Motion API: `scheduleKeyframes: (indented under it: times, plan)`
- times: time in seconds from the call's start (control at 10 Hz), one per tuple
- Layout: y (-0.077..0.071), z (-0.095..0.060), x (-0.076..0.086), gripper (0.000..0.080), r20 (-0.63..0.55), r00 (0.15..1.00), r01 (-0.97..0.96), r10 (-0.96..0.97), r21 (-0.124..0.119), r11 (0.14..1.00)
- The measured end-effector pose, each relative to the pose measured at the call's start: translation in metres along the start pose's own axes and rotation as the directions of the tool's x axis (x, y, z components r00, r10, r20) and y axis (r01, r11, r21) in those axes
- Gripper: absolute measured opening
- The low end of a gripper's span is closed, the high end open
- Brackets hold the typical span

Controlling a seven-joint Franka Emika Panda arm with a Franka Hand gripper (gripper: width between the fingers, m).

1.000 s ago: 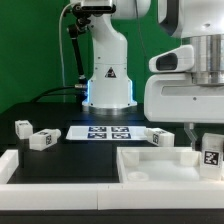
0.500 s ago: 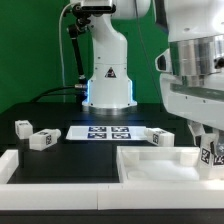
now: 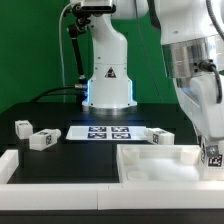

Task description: Assemble square table

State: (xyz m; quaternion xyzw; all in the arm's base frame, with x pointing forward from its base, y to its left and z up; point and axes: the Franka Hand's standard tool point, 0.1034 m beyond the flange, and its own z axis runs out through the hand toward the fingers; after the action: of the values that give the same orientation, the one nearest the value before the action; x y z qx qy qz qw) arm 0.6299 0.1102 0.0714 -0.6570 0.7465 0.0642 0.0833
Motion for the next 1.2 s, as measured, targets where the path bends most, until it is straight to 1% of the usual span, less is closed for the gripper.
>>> scheduleKeyframes:
  times: [0.2,0.3,0.4,0.5,0.6,0.7,0.8,1.0,1.1,1.2]
  plan:
    - [0.000,0.000,0.000,0.0295,-0.001,1.000,0.016,-0.016,-0.001,1.000]
    - [0.000,0.000,0.000,0.0472,-0.001,1.000,0.017,-0.017,-0.001,1.000]
    - [0.000,0.000,0.000,0.0587,-0.001,1.000,0.018,-0.018,-0.001,1.000]
    - [0.000,0.000,0.000,0.0587,-0.006,0.998,0.067,-0.067,-0.002,0.998]
    - [0.001,0.000,-0.005,0.0637,-0.053,0.972,0.230,-0.230,-0.014,0.973]
    - [0.002,0.001,-0.012,0.0646,-0.091,0.896,0.433,-0.434,-0.033,0.901]
    - [0.003,0.002,-0.013,0.0646,-0.079,0.894,0.440,-0.440,-0.027,0.898]
    - [0.002,0.001,-0.010,0.0649,-0.074,0.808,0.583,-0.584,-0.039,0.812]
    - [0.002,0.001,-0.010,0.0649,-0.076,0.737,0.669,-0.672,-0.054,0.741]
    - [0.001,0.000,-0.008,0.0649,-0.087,0.573,0.810,-0.815,-0.091,0.579]
